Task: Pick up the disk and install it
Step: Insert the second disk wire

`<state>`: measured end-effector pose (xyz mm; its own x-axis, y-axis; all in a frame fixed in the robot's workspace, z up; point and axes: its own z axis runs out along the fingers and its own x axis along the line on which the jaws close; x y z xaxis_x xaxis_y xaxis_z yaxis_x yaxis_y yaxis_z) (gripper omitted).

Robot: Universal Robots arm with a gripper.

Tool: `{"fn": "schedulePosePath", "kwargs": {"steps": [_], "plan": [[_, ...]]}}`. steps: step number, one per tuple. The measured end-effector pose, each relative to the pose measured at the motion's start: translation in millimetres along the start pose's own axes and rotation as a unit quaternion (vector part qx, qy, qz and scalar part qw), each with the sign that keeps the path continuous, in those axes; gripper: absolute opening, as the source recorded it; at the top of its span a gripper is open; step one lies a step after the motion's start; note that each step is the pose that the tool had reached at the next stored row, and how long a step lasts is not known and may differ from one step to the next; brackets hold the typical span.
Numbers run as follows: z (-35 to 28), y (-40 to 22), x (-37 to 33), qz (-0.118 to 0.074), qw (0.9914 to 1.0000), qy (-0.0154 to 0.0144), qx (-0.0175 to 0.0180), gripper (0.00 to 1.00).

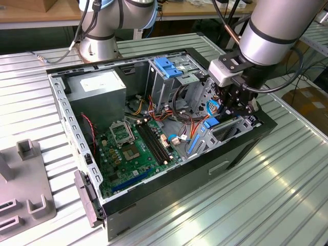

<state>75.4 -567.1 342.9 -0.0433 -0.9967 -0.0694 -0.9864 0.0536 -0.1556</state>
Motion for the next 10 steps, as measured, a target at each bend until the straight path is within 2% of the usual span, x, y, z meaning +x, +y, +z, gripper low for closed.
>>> {"fn": "schedulePosePath", "kwargs": {"steps": [4, 10], "plan": [[3.4, 0.5, 0.6, 0.0, 1.0, -0.0002, 0.0, 0.16], [3.6, 0.5, 0.6, 0.0, 1.0, -0.0007, 0.0001, 0.17]]}}
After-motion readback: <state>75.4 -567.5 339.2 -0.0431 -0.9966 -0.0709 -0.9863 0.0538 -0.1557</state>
